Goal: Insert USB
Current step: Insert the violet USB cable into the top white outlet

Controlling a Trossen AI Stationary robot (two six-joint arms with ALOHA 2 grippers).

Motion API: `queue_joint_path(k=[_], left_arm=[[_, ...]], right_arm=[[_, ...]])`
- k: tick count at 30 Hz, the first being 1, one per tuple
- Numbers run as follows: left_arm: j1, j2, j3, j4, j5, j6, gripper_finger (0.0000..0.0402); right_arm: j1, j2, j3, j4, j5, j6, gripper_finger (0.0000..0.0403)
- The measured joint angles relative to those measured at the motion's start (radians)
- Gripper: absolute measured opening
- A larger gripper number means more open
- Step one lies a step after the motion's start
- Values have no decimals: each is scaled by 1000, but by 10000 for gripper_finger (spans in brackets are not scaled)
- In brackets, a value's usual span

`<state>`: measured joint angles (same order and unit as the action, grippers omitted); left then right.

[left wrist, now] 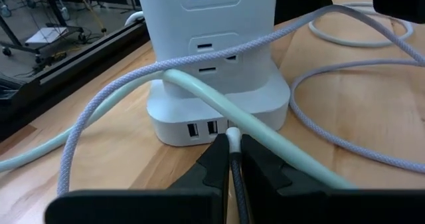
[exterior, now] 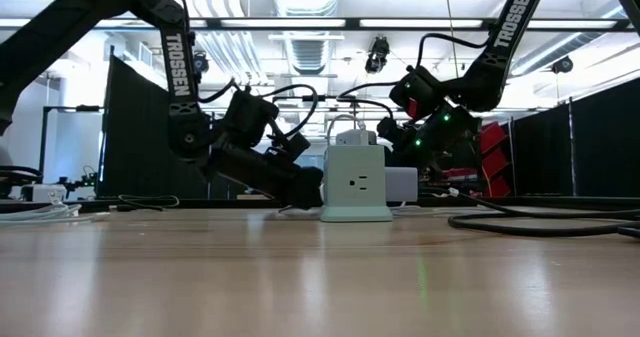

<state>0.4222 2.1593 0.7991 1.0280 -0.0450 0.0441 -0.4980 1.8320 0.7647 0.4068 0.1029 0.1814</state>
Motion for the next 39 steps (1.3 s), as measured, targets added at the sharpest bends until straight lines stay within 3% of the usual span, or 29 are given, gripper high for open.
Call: queue_joint_path(k=[12,32,39], left_arm=[[-8,-1,-1,-5,10,11,15],[-2,0,17,-50,24,-10,16],[-3,-45,11,-132,9,-55,99]], right_arm=[[0,0,0,2,-69,-24,0],[0,0,0,12,-65,-19,0],[5,-2,1,11,-69,-17,0]])
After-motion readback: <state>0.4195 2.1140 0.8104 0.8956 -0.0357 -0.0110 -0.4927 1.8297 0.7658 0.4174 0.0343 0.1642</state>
